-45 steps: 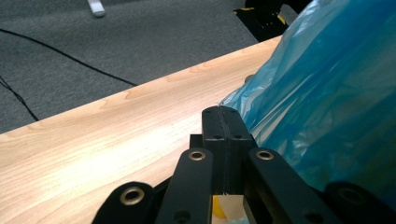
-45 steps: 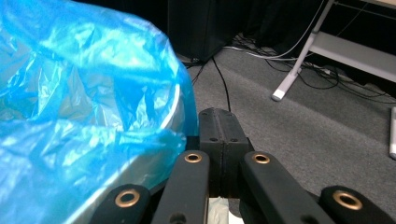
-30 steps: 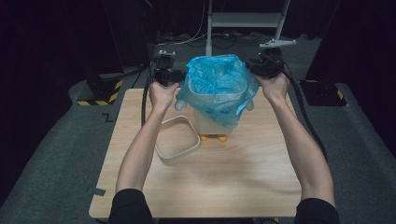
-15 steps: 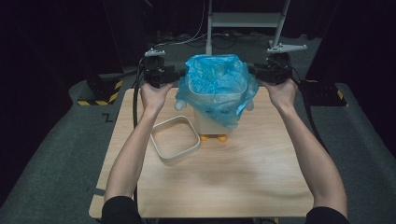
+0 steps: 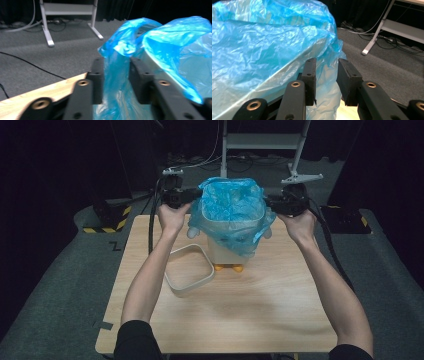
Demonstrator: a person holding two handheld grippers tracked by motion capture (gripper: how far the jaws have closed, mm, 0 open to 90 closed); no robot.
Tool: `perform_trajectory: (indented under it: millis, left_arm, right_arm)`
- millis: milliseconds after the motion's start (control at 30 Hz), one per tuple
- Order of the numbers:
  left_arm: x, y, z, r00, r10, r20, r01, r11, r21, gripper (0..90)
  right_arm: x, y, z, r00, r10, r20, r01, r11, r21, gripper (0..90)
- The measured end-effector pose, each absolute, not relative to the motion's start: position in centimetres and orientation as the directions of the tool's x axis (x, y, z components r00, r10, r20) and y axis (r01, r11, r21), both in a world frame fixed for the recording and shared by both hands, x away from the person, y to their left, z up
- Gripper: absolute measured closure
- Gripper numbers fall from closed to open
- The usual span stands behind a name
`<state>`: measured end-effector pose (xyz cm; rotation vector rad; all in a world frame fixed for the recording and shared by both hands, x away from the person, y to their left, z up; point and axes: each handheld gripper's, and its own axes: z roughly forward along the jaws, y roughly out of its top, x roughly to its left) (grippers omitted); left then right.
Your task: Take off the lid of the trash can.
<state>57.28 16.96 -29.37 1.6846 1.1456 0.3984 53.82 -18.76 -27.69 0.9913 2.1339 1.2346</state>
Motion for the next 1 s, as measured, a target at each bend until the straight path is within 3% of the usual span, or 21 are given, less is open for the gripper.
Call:
perform_trajectory:
  millis: [167, 400, 533, 700, 1000]
  left_arm:
    - [57.5, 16.3, -30.3, 0.497, 0.838, -0.227, 0.527, -0.084, 0.846, 87.0]
    - [56.5, 16.5, -30.9, 0.493, 0.848, -0.195, 0.529, -0.114, 0.841, 88.0]
    - [55.0, 16.7, -30.5, 0.495, 0.856, -0.150, 0.479, -0.126, 0.869, 74.1]
    - [53.1, 17.2, -29.9, 0.507, 0.847, -0.160, 0.447, -0.099, 0.889, 55.9]
    - [50.9, 17.3, -30.5, 0.524, 0.837, -0.157, 0.441, -0.109, 0.891, 47.8]
  right_arm:
    - [53.4, -18.5, -27.8, -0.631, 0.773, -0.069, 0.340, 0.355, 0.871, 70.1]
    - [53.1, -19.1, -29.1, -0.628, 0.777, -0.047, 0.351, 0.336, 0.874, 72.4]
    - [52.8, -19.7, -29.7, -0.633, 0.773, -0.036, 0.356, 0.332, 0.873, 78.8]
    - [51.7, -20.0, -29.9, -0.651, 0.757, -0.059, 0.334, 0.355, 0.873, 87.3]
    - [51.0, -20.5, -31.6, -0.654, 0.754, -0.068, 0.357, 0.386, 0.850, 90.0]
